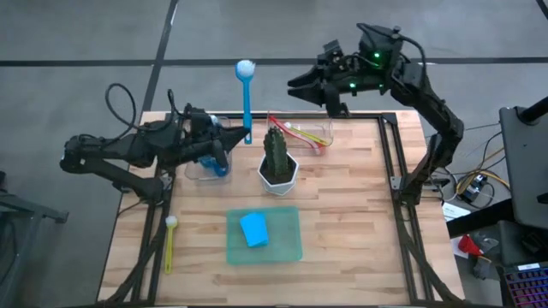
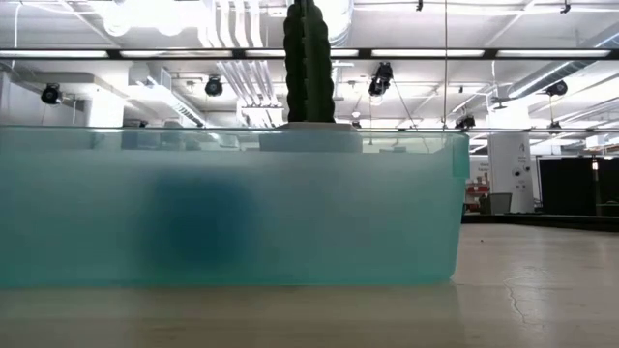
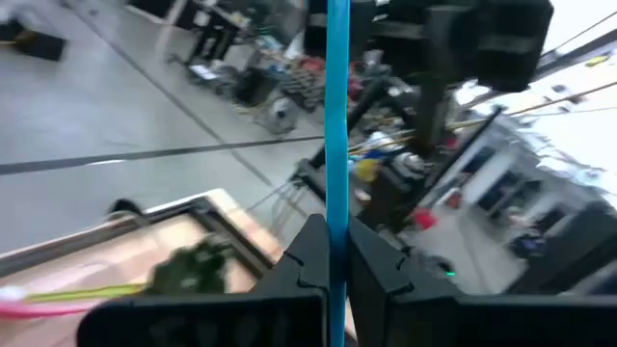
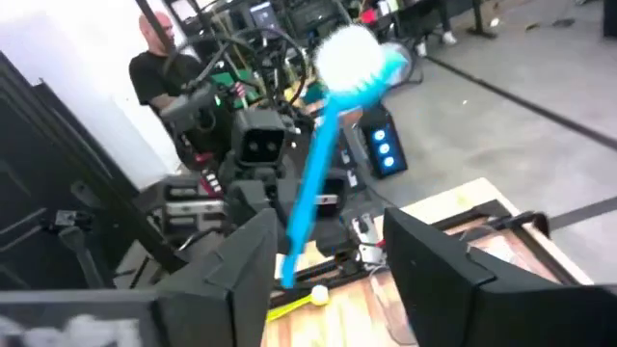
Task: Pick & Place Kitchen Sink Supplies
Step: Put the blue dish brush into the right transparent bin
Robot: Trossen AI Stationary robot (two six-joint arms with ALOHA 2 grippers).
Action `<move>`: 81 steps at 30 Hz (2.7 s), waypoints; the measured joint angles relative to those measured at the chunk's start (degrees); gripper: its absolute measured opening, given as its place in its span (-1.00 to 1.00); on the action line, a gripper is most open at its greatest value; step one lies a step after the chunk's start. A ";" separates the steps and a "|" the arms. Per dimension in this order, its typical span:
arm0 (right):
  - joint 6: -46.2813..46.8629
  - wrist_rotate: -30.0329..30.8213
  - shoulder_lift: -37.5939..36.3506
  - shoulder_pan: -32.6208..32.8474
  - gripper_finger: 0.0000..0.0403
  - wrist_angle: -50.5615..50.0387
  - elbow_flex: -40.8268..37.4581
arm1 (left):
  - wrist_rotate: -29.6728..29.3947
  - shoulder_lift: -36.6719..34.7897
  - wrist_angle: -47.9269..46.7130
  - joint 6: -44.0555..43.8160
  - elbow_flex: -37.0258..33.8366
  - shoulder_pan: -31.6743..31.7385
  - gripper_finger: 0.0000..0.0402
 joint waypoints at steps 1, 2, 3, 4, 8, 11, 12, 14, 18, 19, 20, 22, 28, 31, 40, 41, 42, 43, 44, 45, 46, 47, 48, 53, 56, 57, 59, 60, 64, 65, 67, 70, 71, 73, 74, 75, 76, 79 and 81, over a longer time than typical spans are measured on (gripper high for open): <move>0.16 -0.98 0.39 0.00 -0.04 0.66 -0.03 | 0.73 0.20 1.07 0.07 0.00 0.00 -0.94; 0.78 -2.25 0.86 0.00 -0.02 1.48 -0.07 | 0.93 0.33 1.65 0.03 0.02 0.01 -0.93; 1.90 -3.48 1.32 0.10 -0.01 2.69 -0.07 | 0.93 0.53 2.15 -0.08 0.02 0.02 -0.93; 2.93 -4.55 1.79 0.21 -0.01 4.04 -0.07 | 1.04 0.73 2.96 -0.45 0.02 0.02 -0.92; 4.17 -5.90 3.25 0.94 -0.03 8.04 -0.07 | 2.96 1.96 7.83 -0.81 0.02 0.02 -0.93; 5.90 -6.05 4.52 1.23 -0.07 10.26 -0.09 | 4.59 3.23 11.01 -0.78 0.02 0.02 -0.93; 6.72 -6.17 5.02 1.39 -0.08 11.16 -0.09 | 5.20 3.56 11.49 -0.78 0.02 0.02 -0.93; 7.66 -6.61 5.58 1.64 -0.10 12.42 -0.09 | 5.59 4.21 12.43 -0.82 0.04 0.02 -0.92; 10.01 -8.76 6.06 1.96 -0.12 15.28 -0.09 | 5.67 5.30 13.57 -1.05 0.04 0.02 -0.93; 10.02 -8.99 6.14 2.02 -0.12 15.64 -0.09 | 5.68 5.63 13.70 -1.07 0.04 0.02 -0.93; 10.02 -9.09 6.15 2.08 -0.12 15.79 -0.09 | 5.63 6.01 13.73 -1.16 0.04 0.02 -0.93; 10.01 -9.11 6.17 2.09 -0.11 15.76 -0.09 | 5.62 6.44 14.13 -1.80 0.04 0.02 -0.93; 10.16 -9.10 6.17 2.09 -0.12 15.76 -0.13 | 5.87 7.38 16.47 -2.29 0.09 0.04 -0.93; 10.17 -9.13 6.09 2.11 -0.13 15.72 -0.14 | 6.16 7.35 17.40 -1.89 0.10 -0.03 -0.94; 10.17 -9.13 6.06 2.12 -0.12 14.94 -0.20 | 7.54 6.90 17.90 -0.84 0.22 -0.17 -0.94; 10.17 -9.13 6.06 2.12 -0.12 15.13 -0.20 | 7.65 7.03 17.94 -0.87 0.22 -0.20 -0.94; 10.17 -9.13 6.10 2.14 -0.13 15.47 -0.20 | 7.73 7.12 17.98 -0.88 0.22 -0.20 -0.94; 10.17 -9.15 6.25 2.21 -0.14 15.99 -0.20 | 7.74 7.24 17.96 -1.20 0.20 -0.17 -0.94; 10.18 -9.13 6.44 2.25 -0.14 16.25 -0.20 | 7.75 7.40 17.96 -1.74 0.20 -0.17 -0.94; 10.29 -9.14 6.61 2.27 -0.14 16.21 -0.20 | 7.75 7.57 17.98 -2.22 0.20 -0.17 -0.94; 10.54 -9.18 6.82 2.29 -0.14 16.16 -0.20 | 7.73 7.76 17.99 -2.43 0.20 -0.15 -0.94; 10.85 -9.22 7.06 2.29 -0.14 16.04 -0.20 | 7.73 7.92 18.02 -2.51 0.20 -0.13 -0.94; 10.94 -9.35 7.32 2.29 -0.14 15.98 -0.20 | 7.73 8.08 18.13 -2.51 0.20 -0.13 -0.94; 11.22 -9.35 7.43 2.27 -0.24 16.07 -0.22 | 7.74 8.14 18.43 -2.51 0.17 -0.15 -0.93; 11.09 -9.34 7.39 2.27 -0.41 16.15 -0.22 | 7.75 8.14 18.37 -2.53 0.15 -0.15 -0.91; 10.80 -9.33 7.39 2.25 -0.48 16.11 -0.22 | 7.75 8.14 18.38 -2.62 0.15 -0.15 -0.91; 10.12 -9.33 7.41 2.25 -0.63 16.05 -0.22 | 7.74 8.14 18.39 -2.86 0.14 -0.14 -0.91; 9.90 -9.33 7.41 2.25 -0.71 16.05 -0.22 | 7.75 8.14 18.39 -2.82 0.12 -0.13 -0.91; 9.91 -9.38 7.38 2.25 -0.90 16.07 -0.22 | 7.37 8.14 18.09 -1.97 0.07 -0.09 -0.87; 9.88 -9.42 7.37 2.07 -0.90 16.07 -0.22 | 7.12 8.14 18.11 -2.09 0.07 -0.09 -0.86; 9.84 -9.87 7.26 1.37 -0.89 15.93 -0.08 | 6.37 8.14 18.12 -2.45 0.07 -0.09 -0.81; 9.69 -11.01 7.22 -0.60 -0.90 15.13 1.24 | 4.47 8.09 18.28 -2.53 0.07 -0.04 -0.71; 9.71 -11.38 7.12 -1.36 -0.90 15.13 1.62 | 4.24 7.99 18.37 -2.53 0.07 -0.04 -0.66; 9.34 -11.67 6.88 -2.91 -0.90 15.27 2.59 | 4.35 7.81 18.40 -2.53 0.09 -0.11 -0.57; 9.29 -12.04 6.70 -3.91 -0.90 15.53 2.71 | 4.27 7.81 18.43 -2.53 0.11 -0.13 -0.52; 9.12 -12.17 6.34 -4.99 -0.90 15.70 2.71 | 4.28 7.79 18.64 -2.53 0.14 -0.13 -0.47; 8.22 -12.15 6.04 -6.22 -0.90 15.68 2.69 | 4.31 7.79 18.98 -2.53 0.24 -0.13 -0.42; 3.19 -12.13 5.62 -9.99 -0.90 13.73 2.71 | 4.82 7.79 20.33 -2.54 0.42 -0.20 -0.30; -1.26 -11.94 5.58 -12.40 -0.90 10.66 2.71 | 5.85 7.77 21.03 -2.53 0.44 -0.20 -0.24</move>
